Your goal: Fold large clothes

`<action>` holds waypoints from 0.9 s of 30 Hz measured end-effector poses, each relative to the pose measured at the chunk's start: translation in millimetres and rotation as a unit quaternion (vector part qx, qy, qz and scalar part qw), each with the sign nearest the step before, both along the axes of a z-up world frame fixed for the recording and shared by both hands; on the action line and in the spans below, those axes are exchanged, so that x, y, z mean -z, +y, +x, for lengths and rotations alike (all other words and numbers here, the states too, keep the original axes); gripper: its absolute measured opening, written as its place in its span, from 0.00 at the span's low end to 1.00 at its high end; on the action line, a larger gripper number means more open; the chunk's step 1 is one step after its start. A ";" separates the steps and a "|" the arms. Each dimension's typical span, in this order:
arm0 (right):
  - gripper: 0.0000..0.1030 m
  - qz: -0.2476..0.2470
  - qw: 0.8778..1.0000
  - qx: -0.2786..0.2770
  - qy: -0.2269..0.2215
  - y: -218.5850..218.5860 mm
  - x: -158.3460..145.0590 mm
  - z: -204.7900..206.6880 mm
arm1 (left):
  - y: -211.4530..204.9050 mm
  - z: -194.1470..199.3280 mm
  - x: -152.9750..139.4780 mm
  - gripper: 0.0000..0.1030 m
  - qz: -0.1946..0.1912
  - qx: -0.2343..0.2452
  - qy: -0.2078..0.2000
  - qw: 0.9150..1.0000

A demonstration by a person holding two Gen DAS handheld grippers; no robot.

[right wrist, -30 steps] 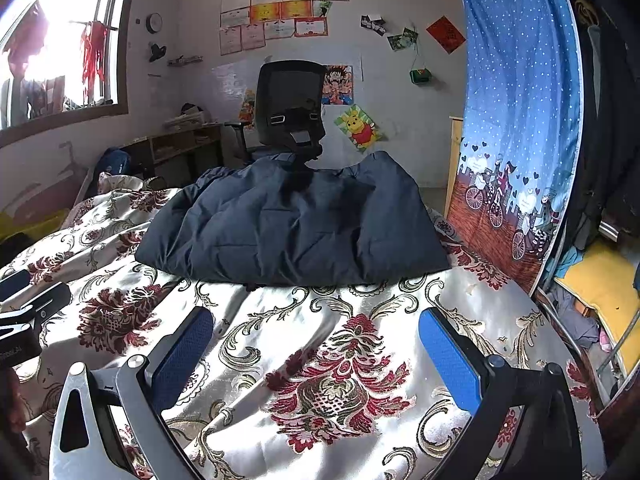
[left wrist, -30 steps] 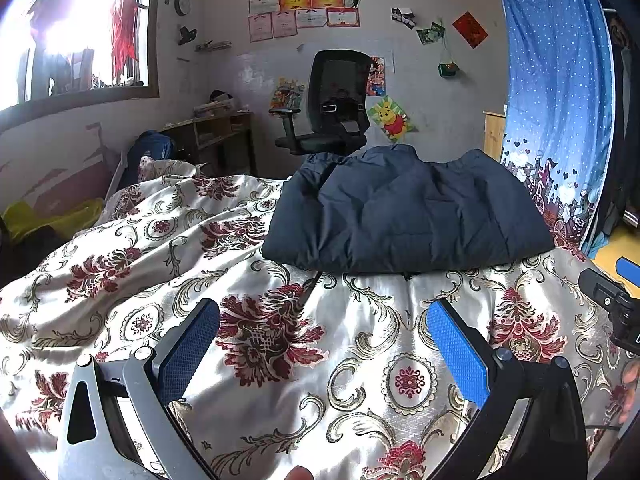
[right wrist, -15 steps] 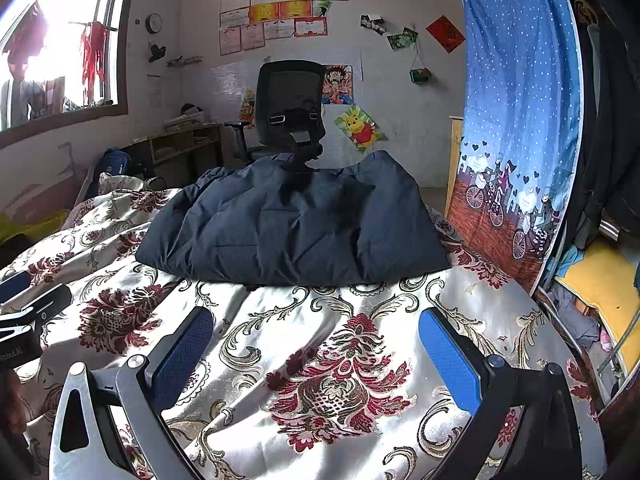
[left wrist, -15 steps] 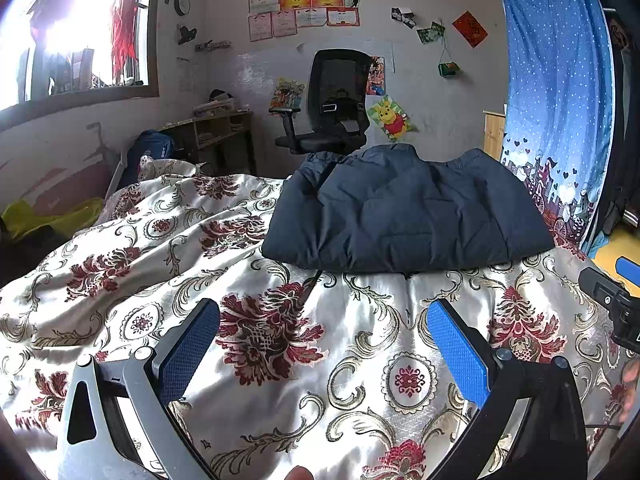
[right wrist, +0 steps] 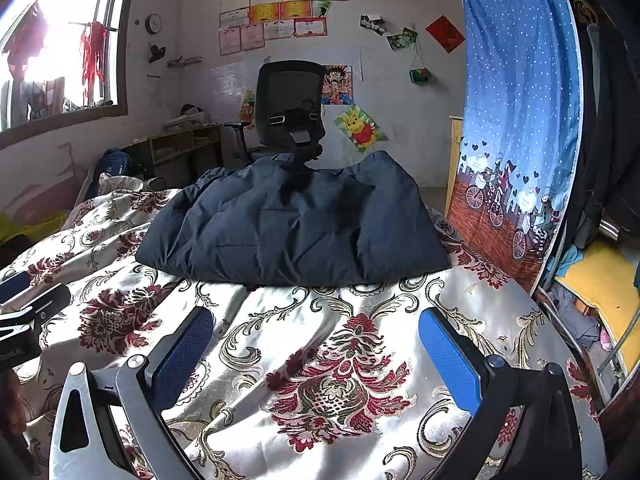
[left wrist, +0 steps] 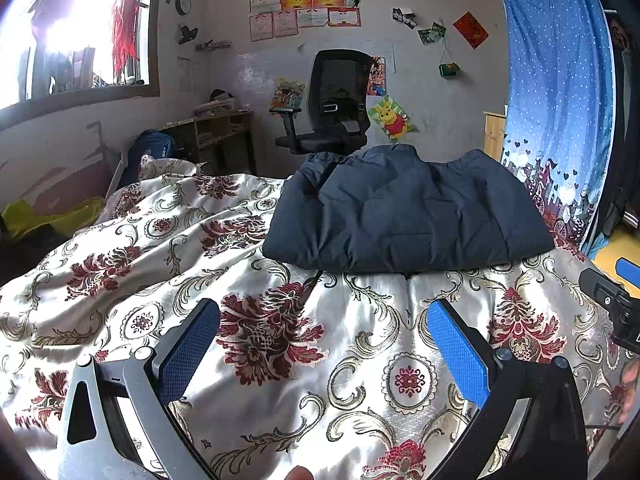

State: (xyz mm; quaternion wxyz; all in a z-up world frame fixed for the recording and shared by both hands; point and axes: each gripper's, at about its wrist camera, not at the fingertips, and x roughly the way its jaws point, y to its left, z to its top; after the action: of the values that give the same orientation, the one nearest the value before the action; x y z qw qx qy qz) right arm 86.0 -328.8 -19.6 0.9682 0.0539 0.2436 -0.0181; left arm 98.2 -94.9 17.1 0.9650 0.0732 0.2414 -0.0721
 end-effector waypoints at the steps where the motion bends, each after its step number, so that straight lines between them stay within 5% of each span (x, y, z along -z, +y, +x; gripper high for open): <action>1: 1.00 0.000 1.000 0.000 0.000 0.0 0.0 0.0 | 0.0 0.0 -0.1 0.99 0.000 0.000 0.000 1.000; 27: 1.00 0.000 1.000 0.000 0.000 0.6 0.0 -0.2 | -0.5 0.0 0.0 0.99 -0.001 -0.001 0.000 1.000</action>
State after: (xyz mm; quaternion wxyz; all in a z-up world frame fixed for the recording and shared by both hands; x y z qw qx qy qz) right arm 85.7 -328.2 -19.6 0.9682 0.0539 0.2436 -0.0184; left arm 98.1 -95.4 17.1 0.9651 0.0725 0.2414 -0.0716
